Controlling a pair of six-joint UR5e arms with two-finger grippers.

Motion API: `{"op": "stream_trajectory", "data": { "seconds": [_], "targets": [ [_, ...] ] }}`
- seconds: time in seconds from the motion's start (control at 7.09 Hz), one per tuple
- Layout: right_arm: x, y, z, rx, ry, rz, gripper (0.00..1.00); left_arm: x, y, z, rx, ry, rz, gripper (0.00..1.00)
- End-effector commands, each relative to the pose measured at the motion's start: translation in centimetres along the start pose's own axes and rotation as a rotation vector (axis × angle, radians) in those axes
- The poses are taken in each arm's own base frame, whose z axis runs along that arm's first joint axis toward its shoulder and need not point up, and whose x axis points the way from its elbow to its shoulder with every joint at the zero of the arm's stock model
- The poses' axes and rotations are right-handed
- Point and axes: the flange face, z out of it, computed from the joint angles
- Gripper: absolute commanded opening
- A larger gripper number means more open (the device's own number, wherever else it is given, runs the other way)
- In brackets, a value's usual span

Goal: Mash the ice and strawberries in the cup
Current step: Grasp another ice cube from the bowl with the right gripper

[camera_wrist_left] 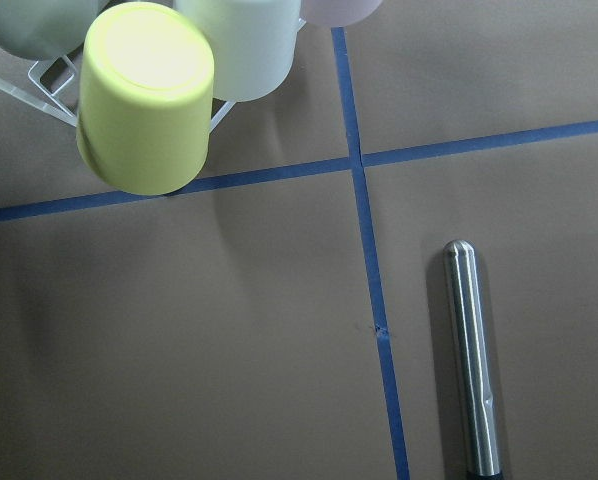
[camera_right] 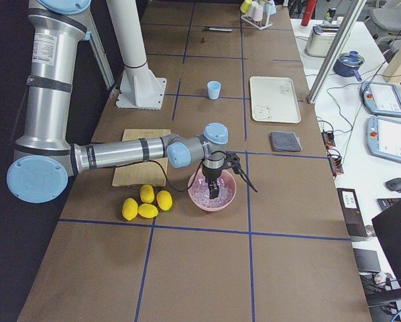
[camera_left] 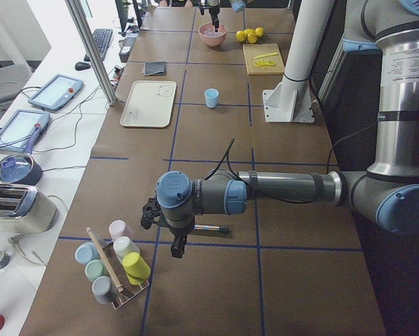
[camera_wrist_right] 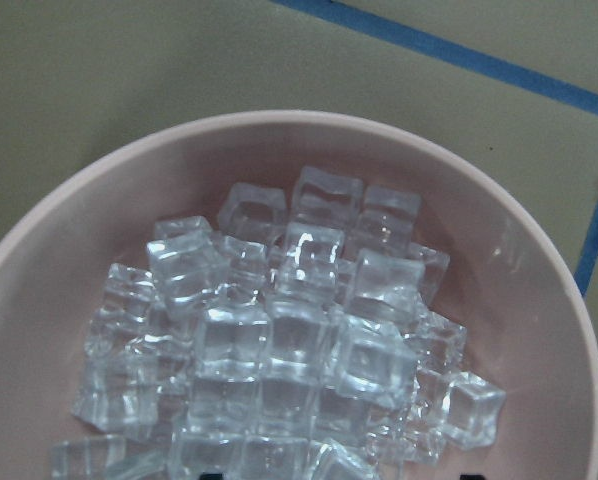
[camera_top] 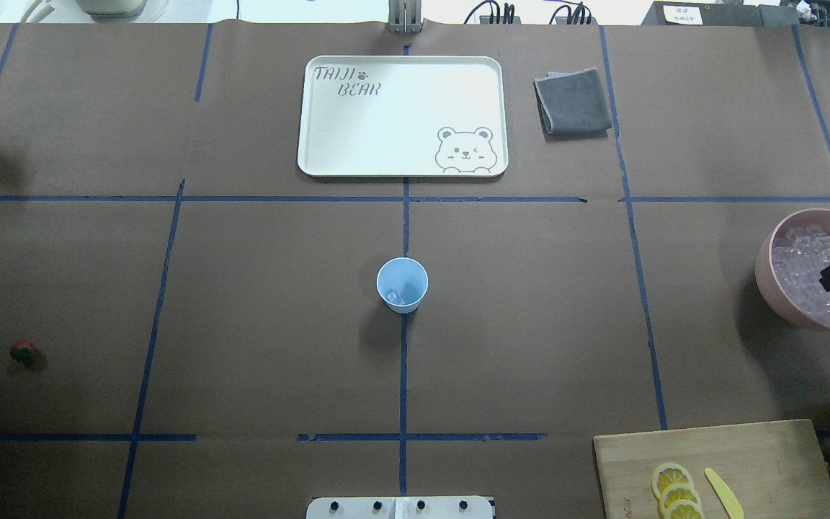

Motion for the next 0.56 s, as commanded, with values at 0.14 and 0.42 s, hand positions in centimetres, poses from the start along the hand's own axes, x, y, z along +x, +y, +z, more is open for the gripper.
{"op": "stream_trajectory", "data": {
  "seconds": [0.14,0.42],
  "targets": [
    [0.19,0.19,1.15,-0.022,0.010,-0.003,0.71,0.02,-0.01,0.03,-0.001,0.000,0.001,1.00],
    [-0.01,0.08,0.93,-0.017,0.007,-0.006,0.31,0.02,-0.01,0.03,-0.001,0.000,0.000,1.00]
  ]
}}
